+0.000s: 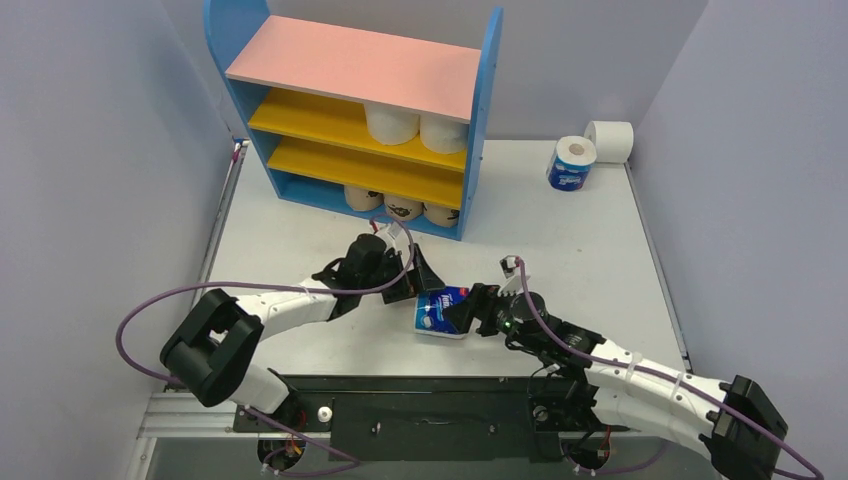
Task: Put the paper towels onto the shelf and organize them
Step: Adjust the paper towel at the center of the board.
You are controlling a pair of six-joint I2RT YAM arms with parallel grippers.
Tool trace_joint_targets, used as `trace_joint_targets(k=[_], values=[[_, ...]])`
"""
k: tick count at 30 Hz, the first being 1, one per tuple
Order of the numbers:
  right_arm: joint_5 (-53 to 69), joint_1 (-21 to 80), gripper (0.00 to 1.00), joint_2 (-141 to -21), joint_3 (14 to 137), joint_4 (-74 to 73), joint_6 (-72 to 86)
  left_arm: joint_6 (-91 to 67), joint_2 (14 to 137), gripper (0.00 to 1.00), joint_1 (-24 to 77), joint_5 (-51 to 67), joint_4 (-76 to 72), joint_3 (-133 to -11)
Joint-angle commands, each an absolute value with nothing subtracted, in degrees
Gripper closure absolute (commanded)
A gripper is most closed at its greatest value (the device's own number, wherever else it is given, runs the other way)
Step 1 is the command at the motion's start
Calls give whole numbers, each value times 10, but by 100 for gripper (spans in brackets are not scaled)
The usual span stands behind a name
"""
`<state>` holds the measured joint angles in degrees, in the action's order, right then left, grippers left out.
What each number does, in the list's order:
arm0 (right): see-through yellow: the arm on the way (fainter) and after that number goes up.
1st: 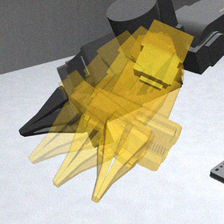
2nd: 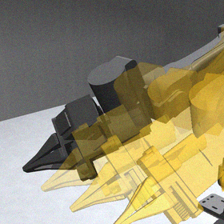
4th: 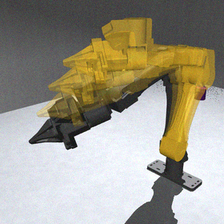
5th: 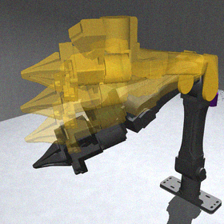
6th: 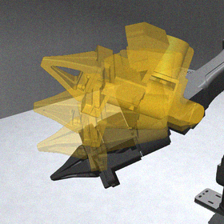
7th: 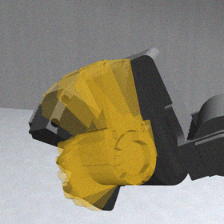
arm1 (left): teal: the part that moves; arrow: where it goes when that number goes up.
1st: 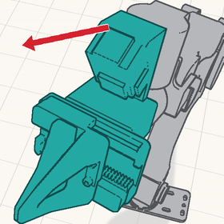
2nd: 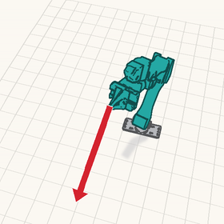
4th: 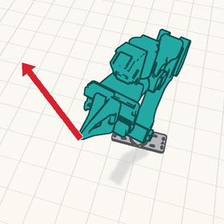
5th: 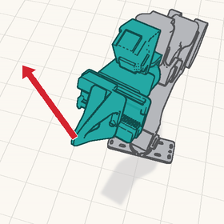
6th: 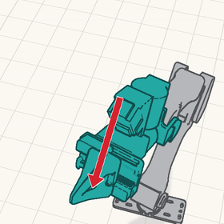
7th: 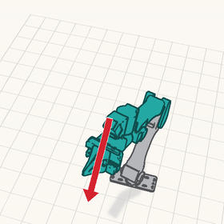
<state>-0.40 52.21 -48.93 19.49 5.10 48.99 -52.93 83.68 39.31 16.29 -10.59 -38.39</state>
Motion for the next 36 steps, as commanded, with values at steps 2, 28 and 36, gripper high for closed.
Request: trace_joint_targets(k=[2,28,36], values=[[10,484,23,-460,166,79,507,-530,797,2,384,144,-122,-388],[144,432,41,-661,106,406,530,-530,664,1,367,151,-95,-273],[139,431,61,-609,114,366,514,-523,635,1,368,134,-77,-272]])
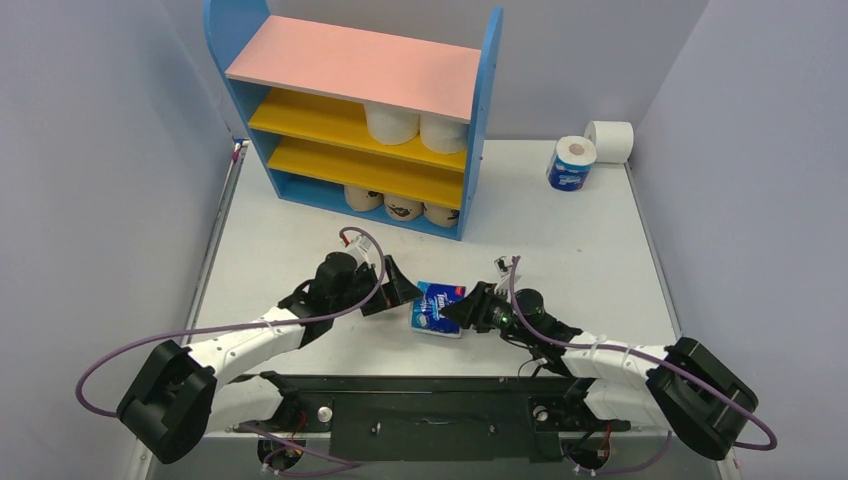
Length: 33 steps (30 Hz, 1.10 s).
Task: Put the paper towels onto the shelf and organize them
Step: Adjust the paper towel at the center of the board.
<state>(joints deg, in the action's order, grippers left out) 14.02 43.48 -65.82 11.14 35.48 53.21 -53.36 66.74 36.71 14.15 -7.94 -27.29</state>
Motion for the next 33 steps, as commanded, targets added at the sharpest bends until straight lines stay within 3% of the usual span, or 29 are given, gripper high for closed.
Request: trace_joint_targets(k=[1,8,11,15,23,33], values=[[133,431,62,-596,116,352,510,-521,631,1,368,128,-69,-273],[14,444,66,-446,253,-26,391,-503,573,1,354,100,-17,-280],[-74,479,67,-471,356,-210,334,-494,543,1,344,65,30,-287],[-190,547,67,-544,455,-342,310,-493,513,2,323,42,55,-288],[-346,668,67,-706,613,-486,292,-486,480,2,303,27,84,-292],[-323,700,67,-825,674,-516,251,-485,484,3,295,45,81,-290]])
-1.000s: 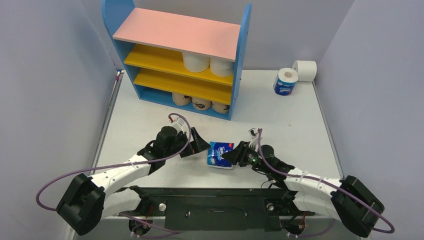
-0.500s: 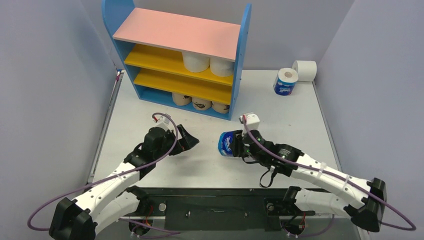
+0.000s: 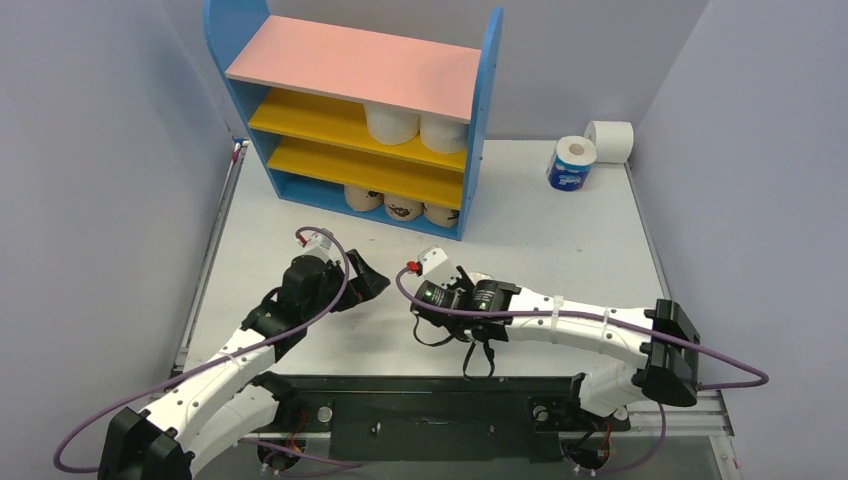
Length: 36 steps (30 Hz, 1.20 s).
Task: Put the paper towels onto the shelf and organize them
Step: Adjust the paper towel at the center of the board.
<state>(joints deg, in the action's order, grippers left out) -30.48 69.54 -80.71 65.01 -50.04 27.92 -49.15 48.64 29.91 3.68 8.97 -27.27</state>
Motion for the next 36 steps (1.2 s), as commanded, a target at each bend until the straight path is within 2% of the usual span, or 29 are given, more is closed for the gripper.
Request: trace_joint_targets(k=[1,8,14,18,22,26,30,36], values=[[-319,700,67,-831,670,-510,248,-486,483,3,295,44,77,-289],[-272,698,65,-847,652,-468,246,-510,490,4,291,7,102,-293],[-248,693,62,-857,633,-441,251,-532,513,4,287,33,95,-301],[-241,691,53,-847,628,-433,258,-523,515,4,283,16,112,-306],[-234,690,36,-835,626,-432,263,-518,518,4,250,40,124,-302],[-241,688,24,-809,623,-432,273,-536,502,4,218,92,77,-268],[-236,686,19,-758,627,-435,279,-532,488,4,214,96,68,-264],[-260,650,18,-632,598,-408,289,-492,520,4,247,86,121,-333]])
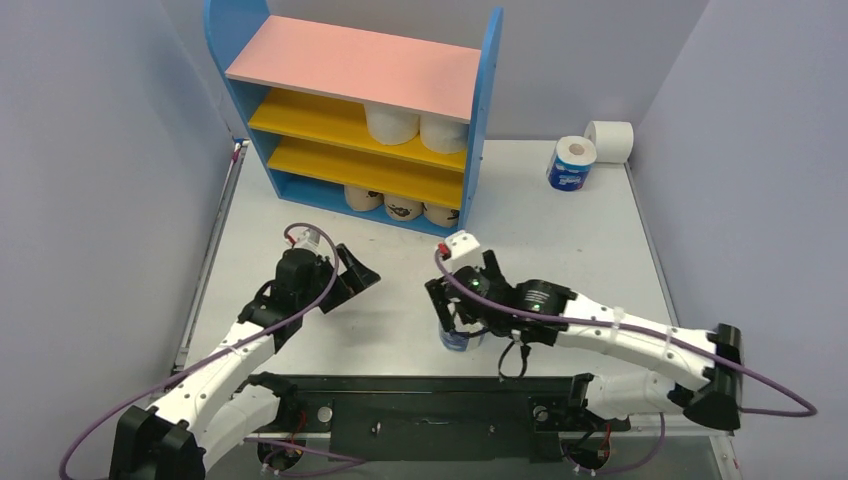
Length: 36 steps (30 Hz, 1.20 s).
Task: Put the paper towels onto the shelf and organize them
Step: Adjust the paper towel at the center of the board, then pick up the paper towel from the center of the board.
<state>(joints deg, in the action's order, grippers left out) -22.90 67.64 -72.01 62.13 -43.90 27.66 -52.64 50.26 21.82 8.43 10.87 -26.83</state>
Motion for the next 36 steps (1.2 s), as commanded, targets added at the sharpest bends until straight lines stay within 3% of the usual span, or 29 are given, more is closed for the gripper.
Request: trace_joint_targets(k=[1,6,15,20,23,36], values=[[-264,629,18,-613,570,-384,296,-478,533,4,262,70,144,-358],[-274,522,18,-478,450,-289,348,-451,594,4,419,-81,222,-446],[-357,485,20,-367,338,-237,407,-419,727,2,542,-111,241,-543],[-354,477,21,-355,316,-237,414,-404,798,0,569,-118,272,-603],[-352,475,22,-346,308,-238,416,-401,822,7,577,-111,269,-614],[-350,473,22,-317,282,-239,419,-395,889,12,595,-105,273,-656]])
